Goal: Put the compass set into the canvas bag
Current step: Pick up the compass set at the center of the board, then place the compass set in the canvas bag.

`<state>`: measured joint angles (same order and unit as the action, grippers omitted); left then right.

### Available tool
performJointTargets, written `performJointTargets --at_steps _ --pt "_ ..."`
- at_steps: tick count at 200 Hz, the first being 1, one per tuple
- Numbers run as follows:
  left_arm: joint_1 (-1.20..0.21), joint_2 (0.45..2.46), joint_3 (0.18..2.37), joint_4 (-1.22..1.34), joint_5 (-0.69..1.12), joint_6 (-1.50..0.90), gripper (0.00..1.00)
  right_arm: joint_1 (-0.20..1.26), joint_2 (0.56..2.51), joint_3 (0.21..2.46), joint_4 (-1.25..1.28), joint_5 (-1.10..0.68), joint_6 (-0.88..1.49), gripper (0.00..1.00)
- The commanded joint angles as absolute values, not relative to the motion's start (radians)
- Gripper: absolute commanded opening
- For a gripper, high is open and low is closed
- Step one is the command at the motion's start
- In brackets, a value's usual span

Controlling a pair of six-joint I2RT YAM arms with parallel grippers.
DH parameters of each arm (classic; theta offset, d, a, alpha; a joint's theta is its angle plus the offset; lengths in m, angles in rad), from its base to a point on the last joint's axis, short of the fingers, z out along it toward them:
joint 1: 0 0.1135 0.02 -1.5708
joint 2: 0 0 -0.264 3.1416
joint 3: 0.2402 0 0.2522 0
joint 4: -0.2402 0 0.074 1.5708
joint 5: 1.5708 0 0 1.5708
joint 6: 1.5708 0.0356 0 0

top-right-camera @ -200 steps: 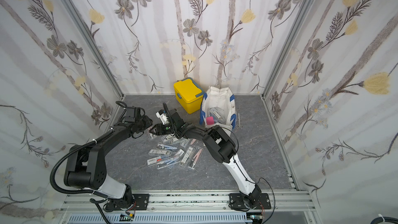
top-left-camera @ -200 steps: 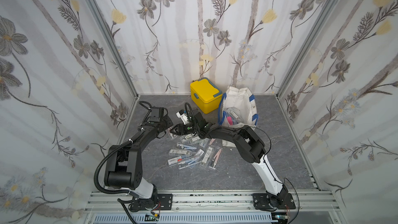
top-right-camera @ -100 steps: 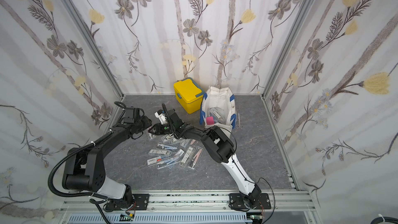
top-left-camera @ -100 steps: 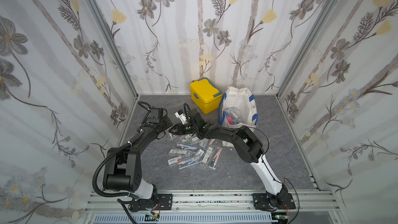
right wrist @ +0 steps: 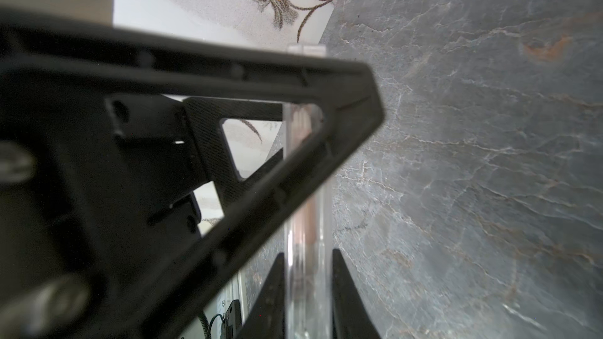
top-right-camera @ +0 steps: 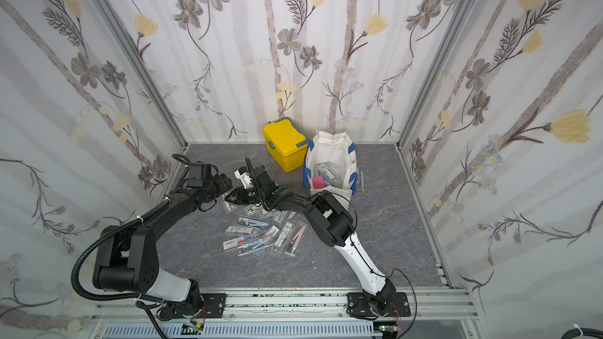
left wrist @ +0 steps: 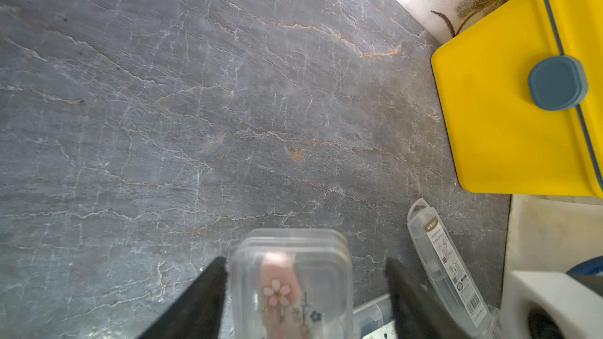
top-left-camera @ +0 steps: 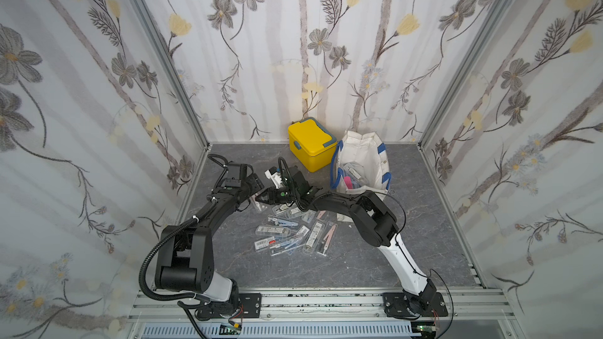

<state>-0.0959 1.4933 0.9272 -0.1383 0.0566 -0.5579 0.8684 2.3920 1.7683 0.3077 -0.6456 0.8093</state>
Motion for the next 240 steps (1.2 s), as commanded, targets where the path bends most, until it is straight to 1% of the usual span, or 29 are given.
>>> performJointTargets --at_steps 1,34,61,81,98,123,176,215,240 --pt "-0.087 1.466 0.944 -0.115 0.049 -0.567 1.00 0.870 2.384 1.778 0.340 -0.646 0.781 0.20" --pt "-0.073 1.365 0.938 -0.103 -0.017 -0.563 1.00 0.870 2.338 1.778 0.242 -0.572 0.680 0.19" --pt "-0.071 1.214 0.878 -0.038 -0.062 -0.564 1.00 0.861 2.276 1.782 0.143 -0.477 0.590 0.19" --pt "-0.072 1.122 0.814 0.040 -0.028 -0.563 1.00 0.846 2.212 1.787 0.076 -0.405 0.522 0.19" --pt "-0.071 1.083 0.774 0.081 0.026 -0.561 1.00 0.827 2.150 1.790 0.012 -0.346 0.470 0.19" --pt "-0.072 1.078 0.743 0.112 0.101 -0.552 1.00 0.732 2.041 1.750 -0.025 -0.304 0.436 0.19" --pt "-0.104 1.086 0.664 0.255 0.168 -0.560 1.00 0.598 1.796 1.619 -0.064 -0.210 0.379 0.19" --pt "-0.221 1.107 0.667 0.317 0.128 -0.476 1.00 0.485 1.654 1.482 -0.100 -0.159 0.372 0.19" --pt "-0.307 1.156 0.694 0.330 0.074 -0.432 1.00 0.439 1.602 1.397 -0.178 -0.072 0.336 0.18"
